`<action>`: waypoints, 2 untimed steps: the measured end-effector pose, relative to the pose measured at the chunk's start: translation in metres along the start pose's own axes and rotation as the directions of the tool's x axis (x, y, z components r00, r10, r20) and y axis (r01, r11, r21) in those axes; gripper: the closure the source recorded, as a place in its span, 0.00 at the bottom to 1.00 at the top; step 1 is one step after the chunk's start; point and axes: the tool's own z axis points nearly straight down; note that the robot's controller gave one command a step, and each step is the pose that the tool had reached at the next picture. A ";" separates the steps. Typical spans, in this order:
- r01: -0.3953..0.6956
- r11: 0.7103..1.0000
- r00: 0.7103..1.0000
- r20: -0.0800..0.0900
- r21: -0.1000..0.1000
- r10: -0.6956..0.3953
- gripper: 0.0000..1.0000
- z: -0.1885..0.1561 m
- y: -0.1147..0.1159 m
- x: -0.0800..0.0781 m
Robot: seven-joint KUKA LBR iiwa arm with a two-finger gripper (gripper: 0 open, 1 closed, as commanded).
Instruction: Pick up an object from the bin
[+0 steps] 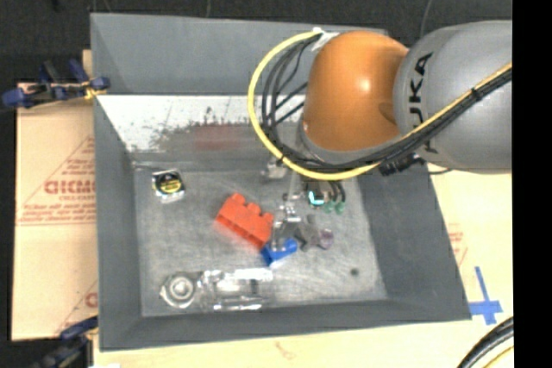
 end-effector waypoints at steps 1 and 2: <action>-0.036 0.999 0.999 0.020 -0.001 0.036 0.00 0.136 -0.044 0.014; -0.038 0.999 0.999 0.025 -0.003 0.038 1.00 0.132 -0.043 0.012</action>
Offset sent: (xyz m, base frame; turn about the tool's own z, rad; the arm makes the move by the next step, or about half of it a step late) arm -0.0182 -0.0433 -0.1370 0.0335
